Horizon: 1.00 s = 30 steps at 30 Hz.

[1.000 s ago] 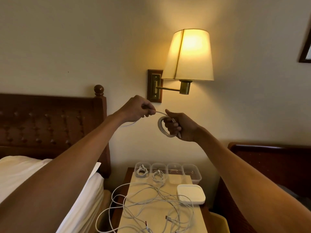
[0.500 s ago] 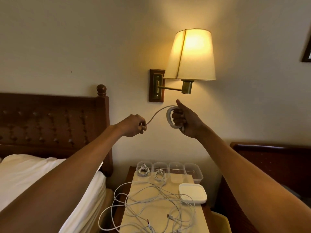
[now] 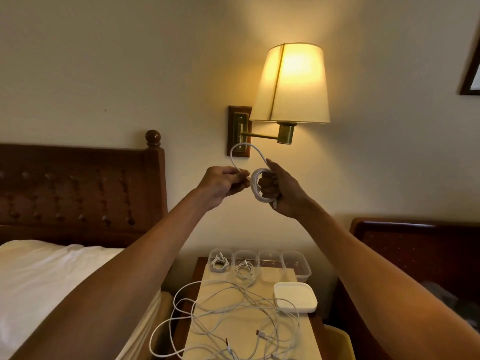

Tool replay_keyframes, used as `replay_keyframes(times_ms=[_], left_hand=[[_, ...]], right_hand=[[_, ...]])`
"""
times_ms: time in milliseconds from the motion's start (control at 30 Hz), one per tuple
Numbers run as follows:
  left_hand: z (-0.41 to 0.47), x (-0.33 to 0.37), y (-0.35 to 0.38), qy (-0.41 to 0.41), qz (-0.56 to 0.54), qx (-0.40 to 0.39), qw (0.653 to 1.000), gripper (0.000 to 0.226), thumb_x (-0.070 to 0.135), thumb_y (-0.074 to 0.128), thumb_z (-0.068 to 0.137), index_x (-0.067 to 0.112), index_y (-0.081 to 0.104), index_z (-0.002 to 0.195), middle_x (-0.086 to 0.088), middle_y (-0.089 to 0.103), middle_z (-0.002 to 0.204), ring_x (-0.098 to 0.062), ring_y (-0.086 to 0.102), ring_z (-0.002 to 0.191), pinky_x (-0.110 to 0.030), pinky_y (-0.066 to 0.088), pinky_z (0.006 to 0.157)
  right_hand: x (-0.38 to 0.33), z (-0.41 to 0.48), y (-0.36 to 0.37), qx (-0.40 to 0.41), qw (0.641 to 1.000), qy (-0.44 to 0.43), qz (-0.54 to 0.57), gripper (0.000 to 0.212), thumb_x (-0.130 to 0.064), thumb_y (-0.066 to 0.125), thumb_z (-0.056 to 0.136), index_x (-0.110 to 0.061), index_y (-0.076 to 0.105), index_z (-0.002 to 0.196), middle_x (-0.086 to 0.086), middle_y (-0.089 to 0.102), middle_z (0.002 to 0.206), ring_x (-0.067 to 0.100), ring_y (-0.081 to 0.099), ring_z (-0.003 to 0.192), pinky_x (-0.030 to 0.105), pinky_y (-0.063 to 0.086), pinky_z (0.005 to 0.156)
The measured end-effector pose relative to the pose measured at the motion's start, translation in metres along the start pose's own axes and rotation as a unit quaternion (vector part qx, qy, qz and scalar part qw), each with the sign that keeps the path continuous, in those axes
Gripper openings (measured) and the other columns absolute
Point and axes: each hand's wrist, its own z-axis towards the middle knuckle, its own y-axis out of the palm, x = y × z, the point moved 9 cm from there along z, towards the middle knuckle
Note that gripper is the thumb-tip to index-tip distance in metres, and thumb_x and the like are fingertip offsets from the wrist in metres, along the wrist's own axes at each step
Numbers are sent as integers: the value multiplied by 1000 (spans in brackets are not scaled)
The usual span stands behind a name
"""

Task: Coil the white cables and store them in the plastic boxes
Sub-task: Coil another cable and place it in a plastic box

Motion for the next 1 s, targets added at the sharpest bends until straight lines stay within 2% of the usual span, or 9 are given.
replay_keyframes(times_ms=[167,333,467,567,633,833,1000], left_hand=[[2,-2,4,-26,-44,12,999,22,9,61,94,0,70,112,-12,72,98,-21,68,86,-30,57,76],[0,-11,11,-67,-68,-11,995,18,4,56,97,2,71,106,-11,71,93,-21,66,83,-30,55,70],[-4,-16,24,-102,-72,-59,990,17,4,54,98,3,71,102,-10,67,89,-19,59,79,-26,52,65],[-3,-13,28,-95,-78,-61,991,16,13,59,97,4,71,102,-10,67,93,-21,56,85,-28,51,67],[-3,-13,27,-104,-83,-55,990,24,24,60,97,3,67,106,-12,66,100,-24,56,90,-31,50,70],[-3,-11,32,-93,0,-67,993,26,35,53,99,12,65,102,-9,61,112,-25,52,102,-39,44,82],[-10,-4,46,-80,49,-99,991,27,35,57,92,12,62,105,-6,59,109,-23,49,99,-35,41,76]], right_hand=[[-4,0,-12,60,998,-28,13,42,-40,50,98,-15,44,65,-4,35,54,8,27,46,19,25,41],[-3,-1,-11,50,998,-25,8,44,-41,49,98,-15,43,64,-4,35,53,8,27,45,18,24,41],[-1,0,-13,59,997,-28,27,44,-42,51,95,-16,39,62,-3,30,55,8,25,45,18,24,39],[-4,-1,-15,75,995,-46,37,43,-41,51,95,-16,37,62,-3,29,56,9,26,45,18,24,39],[-5,-3,-19,87,994,-53,38,43,-40,51,94,-16,37,62,-2,29,56,8,27,44,18,24,39],[-7,-4,-23,117,990,-81,23,41,-40,52,95,-14,45,64,-1,38,58,8,36,45,18,30,38],[-8,-4,-23,128,988,-89,14,47,-42,50,96,-16,45,58,-2,37,54,7,35,43,20,31,41]])
